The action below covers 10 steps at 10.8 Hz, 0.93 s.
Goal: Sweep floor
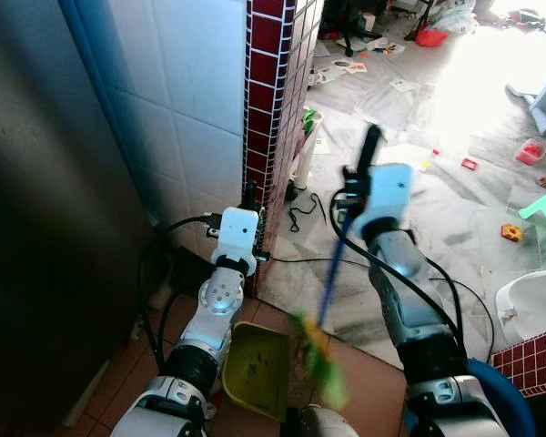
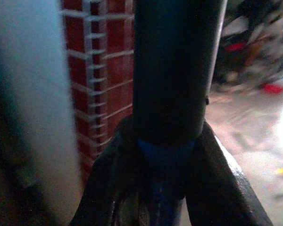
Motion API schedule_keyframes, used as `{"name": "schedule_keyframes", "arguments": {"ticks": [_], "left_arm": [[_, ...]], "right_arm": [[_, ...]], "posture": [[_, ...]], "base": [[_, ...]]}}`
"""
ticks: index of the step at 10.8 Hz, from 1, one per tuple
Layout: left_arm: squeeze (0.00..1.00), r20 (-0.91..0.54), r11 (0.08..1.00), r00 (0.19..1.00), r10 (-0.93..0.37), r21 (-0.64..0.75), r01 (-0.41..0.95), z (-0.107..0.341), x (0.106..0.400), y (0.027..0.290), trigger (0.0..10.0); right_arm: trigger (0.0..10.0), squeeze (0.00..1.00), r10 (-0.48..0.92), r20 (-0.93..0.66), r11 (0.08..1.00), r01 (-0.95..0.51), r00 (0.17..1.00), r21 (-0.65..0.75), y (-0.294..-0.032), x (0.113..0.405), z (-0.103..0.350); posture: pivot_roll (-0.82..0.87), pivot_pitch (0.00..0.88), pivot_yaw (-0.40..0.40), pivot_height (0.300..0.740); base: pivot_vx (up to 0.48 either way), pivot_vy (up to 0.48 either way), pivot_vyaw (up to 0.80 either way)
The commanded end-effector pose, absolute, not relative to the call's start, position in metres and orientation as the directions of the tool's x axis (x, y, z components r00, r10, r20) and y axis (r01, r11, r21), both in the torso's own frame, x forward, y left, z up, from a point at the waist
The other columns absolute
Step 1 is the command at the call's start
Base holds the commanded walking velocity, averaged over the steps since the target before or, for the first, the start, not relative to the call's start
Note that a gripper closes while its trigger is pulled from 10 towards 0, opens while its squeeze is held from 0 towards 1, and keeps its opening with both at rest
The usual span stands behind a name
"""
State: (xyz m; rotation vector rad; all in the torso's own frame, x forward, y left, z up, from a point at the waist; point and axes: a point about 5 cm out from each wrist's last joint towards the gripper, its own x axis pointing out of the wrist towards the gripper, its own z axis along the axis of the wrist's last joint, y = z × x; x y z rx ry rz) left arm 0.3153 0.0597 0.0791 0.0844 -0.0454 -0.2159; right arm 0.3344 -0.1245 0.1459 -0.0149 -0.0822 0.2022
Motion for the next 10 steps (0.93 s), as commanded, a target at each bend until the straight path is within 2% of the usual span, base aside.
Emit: {"name": "schedule_keyframes", "arguments": {"ticks": [1, 2, 4, 5, 7, 8, 10], "left_arm": [[0.0, 0.024, 0.972, 0.973, -0.228, 0.063, 0.226, 0.077, 0.314, 0.051, 10.0], [0.0, 0.023, 0.972, 0.974, -0.227, 0.062, 0.225, 0.076, 0.314, 0.051, 10.0], [0.0, 0.025, 0.972, 0.973, -0.228, 0.059, 0.226, 0.076, 0.315, 0.05, 10.0], [0.0, 0.023, 0.972, 0.973, -0.229, 0.057, 0.227, 0.076, 0.315, 0.05, 10.0], [0.0, 0.024, 0.97, 0.971, -0.237, 0.055, 0.235, 0.076, 0.315, 0.048, 10.0], [0.0, 0.02, 0.969, 0.97, -0.244, 0.052, 0.243, 0.075, 0.315, 0.047, 10.0], [0.0, 0.019, 0.965, 0.966, -0.26, 0.046, 0.258, 0.074, 0.314, 0.045, 10.0]], "right_arm": [[10.0, 0.0, 0.234, 0.081, 0.972, -0.233, 0.969, -0.013, -0.126, 0.336, 0.156], [10.0, 0.0, 0.265, 0.043, 0.963, -0.263, 0.963, -0.049, -0.129, 0.336, 0.16], [10.0, 0.0, 0.282, 0.037, 0.959, -0.283, 0.959, 0.014, -0.128, 0.337, 0.174], [10.0, 0.0, 0.297, 0.072, 0.948, -0.303, 0.952, 0.095, -0.123, 0.339, 0.192], [10.0, 0.0, 0.309, 0.189, 0.925, -0.341, 0.932, 0.17, -0.12, 0.341, 0.226], [10.0, 0.0, 0.279, 0.248, 0.931, -0.324, 0.928, 0.168, -0.125, 0.341, 0.236], [10.0, 0.0, 0.24, 0.29, 0.96, -0.271, 0.926, 0.072, -0.136, 0.34, 0.243]], "posture": [[-0.09, 0.069, -0.072, 0.74], [-0.09, 0.069, -0.073, 0.74], [-0.09, 0.071, -0.074, 0.74], [-0.09, 0.071, -0.074, 0.74], [-0.1, 0.069, -0.071, 0.74], [-0.1, 0.069, -0.073, 0.74], [-0.09, 0.069, -0.075, 0.74]], "base": [[0.0, 0.0, 0.0], [0.0, 0.0, 0.0], [0.0, 0.0, 0.0], [0.0, 0.0, 0.0], [0.0, 0.0, 0.0], [0.0, 0.0, 0.0], [0.0, 0.0, 0.0]]}}
